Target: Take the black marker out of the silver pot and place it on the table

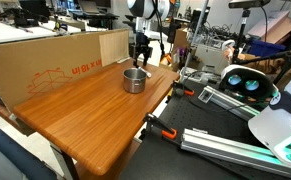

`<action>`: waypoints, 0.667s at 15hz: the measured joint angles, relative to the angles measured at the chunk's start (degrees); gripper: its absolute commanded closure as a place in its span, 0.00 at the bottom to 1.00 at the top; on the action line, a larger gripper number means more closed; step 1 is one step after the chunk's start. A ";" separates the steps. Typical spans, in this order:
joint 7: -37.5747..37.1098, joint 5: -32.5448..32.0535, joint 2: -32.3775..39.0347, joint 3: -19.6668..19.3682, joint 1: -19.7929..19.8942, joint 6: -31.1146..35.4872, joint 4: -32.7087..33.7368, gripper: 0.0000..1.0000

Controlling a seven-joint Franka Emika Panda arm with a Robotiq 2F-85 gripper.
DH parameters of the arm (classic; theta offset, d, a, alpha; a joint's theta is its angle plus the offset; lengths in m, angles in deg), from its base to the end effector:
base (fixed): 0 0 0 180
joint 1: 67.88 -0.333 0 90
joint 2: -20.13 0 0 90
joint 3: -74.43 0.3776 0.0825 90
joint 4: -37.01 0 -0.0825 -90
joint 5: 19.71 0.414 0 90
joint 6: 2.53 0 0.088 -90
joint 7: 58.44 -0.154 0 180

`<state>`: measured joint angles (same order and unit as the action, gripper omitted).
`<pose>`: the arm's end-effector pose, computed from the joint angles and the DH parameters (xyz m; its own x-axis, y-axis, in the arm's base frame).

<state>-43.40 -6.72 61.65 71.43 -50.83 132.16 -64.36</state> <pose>0.6560 -0.2263 0.1166 0.9649 -0.2359 -0.1158 -0.2507 -0.9584 -0.1366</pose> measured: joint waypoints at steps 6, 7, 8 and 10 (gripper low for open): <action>-0.33 0.00 1.08 0.06 0.03 -0.23 1.06 0.00; -0.43 0.00 1.09 0.07 0.03 -0.26 1.10 0.00; -0.50 0.00 1.09 0.06 0.03 -0.26 1.16 0.00; -0.56 0.00 1.09 0.07 0.02 -0.26 1.39 0.00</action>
<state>-43.96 -6.72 62.74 71.51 -50.80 131.90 -62.97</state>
